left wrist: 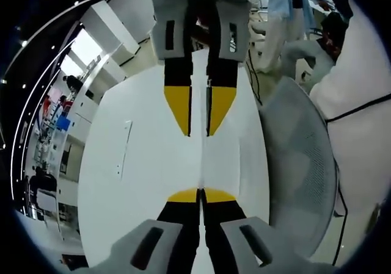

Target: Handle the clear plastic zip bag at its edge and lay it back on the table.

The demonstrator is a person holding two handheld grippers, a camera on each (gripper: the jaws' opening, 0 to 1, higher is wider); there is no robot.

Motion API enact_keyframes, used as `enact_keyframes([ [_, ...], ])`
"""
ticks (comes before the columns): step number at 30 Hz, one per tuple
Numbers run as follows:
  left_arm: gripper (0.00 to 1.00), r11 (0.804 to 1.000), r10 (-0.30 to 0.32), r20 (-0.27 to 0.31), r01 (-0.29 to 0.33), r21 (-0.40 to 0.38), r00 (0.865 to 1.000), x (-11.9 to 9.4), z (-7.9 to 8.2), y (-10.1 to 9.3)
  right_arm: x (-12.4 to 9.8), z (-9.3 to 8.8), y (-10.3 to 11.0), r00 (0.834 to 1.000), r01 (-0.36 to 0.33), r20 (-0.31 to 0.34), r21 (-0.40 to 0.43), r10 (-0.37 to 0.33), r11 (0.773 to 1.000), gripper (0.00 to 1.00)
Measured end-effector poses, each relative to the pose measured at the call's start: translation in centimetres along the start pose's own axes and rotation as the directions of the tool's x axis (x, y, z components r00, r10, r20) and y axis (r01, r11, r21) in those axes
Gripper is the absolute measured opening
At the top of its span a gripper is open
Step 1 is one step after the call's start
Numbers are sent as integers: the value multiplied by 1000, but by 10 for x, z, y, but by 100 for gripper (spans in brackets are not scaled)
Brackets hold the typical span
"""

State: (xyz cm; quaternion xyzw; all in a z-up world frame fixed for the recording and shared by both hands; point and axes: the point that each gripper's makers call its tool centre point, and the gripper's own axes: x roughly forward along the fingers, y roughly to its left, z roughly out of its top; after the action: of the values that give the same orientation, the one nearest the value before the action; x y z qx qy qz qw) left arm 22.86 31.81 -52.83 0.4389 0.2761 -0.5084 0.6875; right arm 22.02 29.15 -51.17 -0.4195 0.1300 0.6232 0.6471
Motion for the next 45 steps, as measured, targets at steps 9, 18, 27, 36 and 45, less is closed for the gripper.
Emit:
enact_keyframes([
  [9, 0, 1000, 5, 9, -5, -1, 1000, -2, 4, -1, 14, 14, -2, 1000, -8, -2, -11, 8, 1000, 5],
  [18, 0, 1000, 5, 16, -5, -5, 1000, -3, 5, -1, 22, 20, -1, 1000, -19, -7, -11, 19, 1000, 4],
  [27, 0, 1000, 0, 21, 0, -11, 1000, -3, 3, -1, 28, 19, -4, 1000, -16, -8, -2, 15, 1000, 4],
  [36, 0, 1000, 2, 22, -2, -7, 1000, -3, 8, 0, 28, 18, -6, 1000, -14, -7, -4, 14, 1000, 3],
  [45, 0, 1000, 8, 26, -8, -15, 1000, -4, 9, -1, 27, 16, -5, 1000, -21, -16, -14, 21, 1000, 2],
])
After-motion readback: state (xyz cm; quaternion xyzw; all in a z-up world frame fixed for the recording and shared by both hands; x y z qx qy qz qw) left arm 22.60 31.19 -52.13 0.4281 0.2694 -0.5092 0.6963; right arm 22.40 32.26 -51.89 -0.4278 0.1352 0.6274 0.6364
